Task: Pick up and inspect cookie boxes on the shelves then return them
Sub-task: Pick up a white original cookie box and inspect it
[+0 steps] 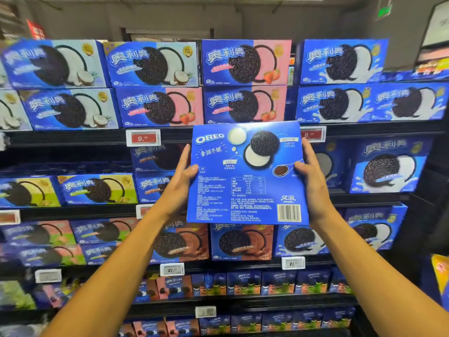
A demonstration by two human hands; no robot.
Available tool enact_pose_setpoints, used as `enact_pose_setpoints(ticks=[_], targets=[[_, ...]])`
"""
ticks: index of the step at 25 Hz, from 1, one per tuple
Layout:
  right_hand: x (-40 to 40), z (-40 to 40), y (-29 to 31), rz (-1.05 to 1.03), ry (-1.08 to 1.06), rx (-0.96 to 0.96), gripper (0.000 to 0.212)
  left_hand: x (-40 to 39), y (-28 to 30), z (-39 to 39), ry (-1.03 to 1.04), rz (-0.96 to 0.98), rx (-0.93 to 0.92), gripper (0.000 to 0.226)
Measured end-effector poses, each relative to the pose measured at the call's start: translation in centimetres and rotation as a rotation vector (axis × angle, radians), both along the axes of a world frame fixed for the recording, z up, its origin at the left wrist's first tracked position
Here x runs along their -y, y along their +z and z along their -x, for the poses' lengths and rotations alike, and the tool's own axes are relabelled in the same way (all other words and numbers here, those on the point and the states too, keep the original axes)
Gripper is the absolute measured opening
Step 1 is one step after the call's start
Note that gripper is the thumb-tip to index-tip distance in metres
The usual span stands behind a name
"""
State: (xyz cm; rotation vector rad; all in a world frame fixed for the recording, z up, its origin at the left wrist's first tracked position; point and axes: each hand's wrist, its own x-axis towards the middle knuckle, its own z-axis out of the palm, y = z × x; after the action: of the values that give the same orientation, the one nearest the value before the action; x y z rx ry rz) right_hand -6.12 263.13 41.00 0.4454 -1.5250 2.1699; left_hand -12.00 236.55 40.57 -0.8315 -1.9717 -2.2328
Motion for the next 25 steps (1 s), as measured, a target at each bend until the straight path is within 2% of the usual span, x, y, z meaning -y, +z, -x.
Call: enact_pose_setpoints(ticks=[2,3,5,7,10,13,15,17,21,25], targets=[[0.2,0.2,-0.1,0.017,-0.070,0.022,0.065,-0.4,0.7,-0.4,0.308,0.149,-0.041,0.064],[0.4,0.3,-0.2,0.005,-0.108,0.027,0.069,-0.7,1.1,-1.0,0.396,0.202,-0.091,0.063],[1.1,0.3,-0.3,-0.020,-0.170,0.021,0.073,-2.1,1.7,-2.8,0.324,0.241,-0.135,0.063],[1.9,-0.1,-0.2,-0.013,-0.161,0.003,0.069,-4.0,1.6,-4.8,0.191,0.359,-0.085,0.079],[2.8,-1.1,0.0,-0.038,0.008,-0.028,0.048,-5.9,0.4,-6.4,0.248,0.530,-0.117,0.082],[3.6,-2.0,0.8,-0.045,0.215,-0.014,0.043,-6.2,0.4,-7.0,0.267,0.453,-0.126,0.087],[3.9,-2.5,1.3,-0.062,0.297,0.009,0.044,-5.7,0.6,-7.0,0.169,0.310,-0.126,0.071],[4.4,-2.7,1.3,-0.157,0.263,-0.002,0.045,-5.0,1.0,-7.0,0.029,0.192,-0.114,0.056],[5.4,-2.8,0.6,-0.255,0.145,-0.083,0.047,-3.7,0.4,-6.2,-0.210,0.001,-0.121,0.070],[5.4,-3.0,0.2,-0.270,0.109,-0.083,0.053,-4.1,-0.6,-6.5,-0.201,0.002,-0.151,0.056]])
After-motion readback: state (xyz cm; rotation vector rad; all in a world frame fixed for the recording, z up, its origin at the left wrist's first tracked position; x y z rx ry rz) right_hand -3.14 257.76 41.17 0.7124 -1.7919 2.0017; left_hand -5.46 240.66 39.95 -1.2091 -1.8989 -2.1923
